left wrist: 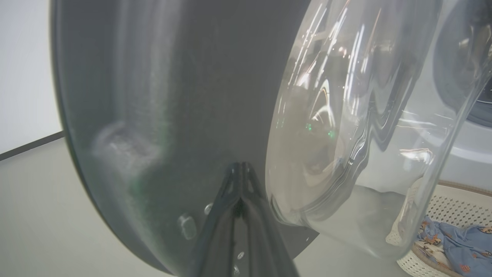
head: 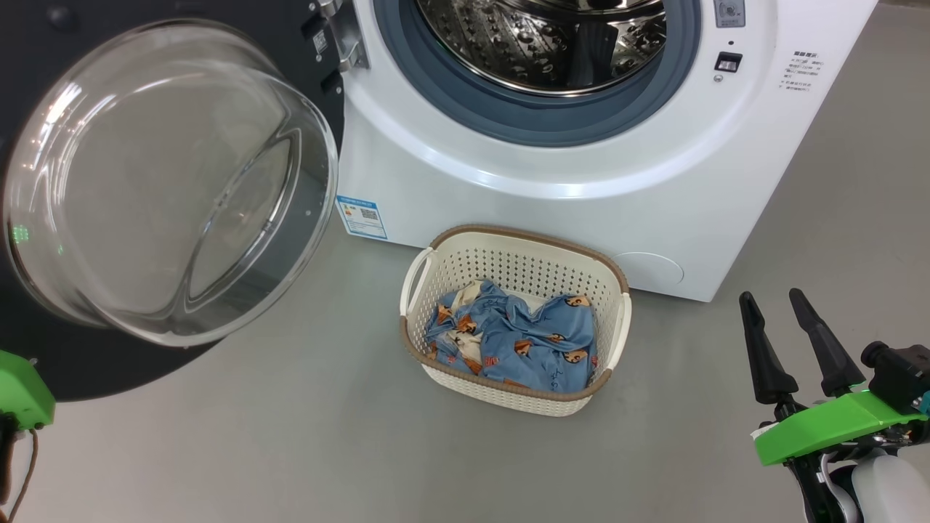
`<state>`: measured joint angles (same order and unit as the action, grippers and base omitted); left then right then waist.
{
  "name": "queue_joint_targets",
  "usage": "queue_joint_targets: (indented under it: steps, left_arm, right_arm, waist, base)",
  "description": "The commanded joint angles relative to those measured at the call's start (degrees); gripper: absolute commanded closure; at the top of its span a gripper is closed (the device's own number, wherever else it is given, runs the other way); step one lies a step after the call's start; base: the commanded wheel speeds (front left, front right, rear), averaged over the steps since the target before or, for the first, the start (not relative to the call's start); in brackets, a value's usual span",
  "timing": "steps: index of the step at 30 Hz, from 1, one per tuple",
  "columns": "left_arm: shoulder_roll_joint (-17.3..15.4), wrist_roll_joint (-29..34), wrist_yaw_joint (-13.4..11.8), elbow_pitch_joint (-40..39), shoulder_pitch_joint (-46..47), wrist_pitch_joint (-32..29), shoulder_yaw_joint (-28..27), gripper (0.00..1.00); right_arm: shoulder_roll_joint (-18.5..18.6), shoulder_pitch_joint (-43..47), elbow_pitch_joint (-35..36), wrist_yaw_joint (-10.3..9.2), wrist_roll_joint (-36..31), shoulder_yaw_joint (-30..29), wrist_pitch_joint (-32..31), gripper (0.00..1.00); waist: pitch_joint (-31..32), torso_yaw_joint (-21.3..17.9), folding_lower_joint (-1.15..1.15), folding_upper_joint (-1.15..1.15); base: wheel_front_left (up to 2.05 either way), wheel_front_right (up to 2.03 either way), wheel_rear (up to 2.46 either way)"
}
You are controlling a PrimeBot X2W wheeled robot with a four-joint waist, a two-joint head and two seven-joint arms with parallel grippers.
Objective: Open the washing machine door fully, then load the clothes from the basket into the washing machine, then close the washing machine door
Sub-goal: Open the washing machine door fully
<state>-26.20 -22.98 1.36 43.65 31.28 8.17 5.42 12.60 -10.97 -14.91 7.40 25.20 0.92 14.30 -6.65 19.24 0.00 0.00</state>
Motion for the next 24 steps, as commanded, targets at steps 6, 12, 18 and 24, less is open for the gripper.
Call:
queue_joint_targets:
  steps: [6,12,18,24]
  left_arm:
    - [-3.5,0.1,-0.2,-0.8,2.0,2.0,-1.6,1.00]
    - [-2.8,-0.9,-0.9,-4.0,-1.6,3.3,-2.1,1.00]
    - [-1.5,-1.4,-2.1,-10.1,-6.6,4.1,-1.9,0.00]
    - [0.2,-2.1,-4.1,-19.4,-12.4,3.8,-1.8,0.00]
  right_arm:
    - [0.3,-1.0,1.2,0.09,0.1,1.3,0.7,0.00]
    - [0.2,-0.4,1.3,0.09,0.2,1.4,0.7,0.00]
    - [0.2,0.2,1.4,0.09,0.2,1.4,0.7,0.00]
    - [0.4,0.6,1.5,0.09,-0.1,1.7,0.7,0.00]
  waist:
    - [0.4,-0.4,0.00,0.00]
    - [1.2,-0.9,0.00,0.00]
    - [2.0,-1.4,0.00,0.00]
    - [3.1,-2.6,0.00,0.00]
  base:
    - [0.00,0.00,0.00]
    - [0.00,0.00,0.00]
    - [0.00,0.00,0.00]
    - [0.00,0.00,0.00]
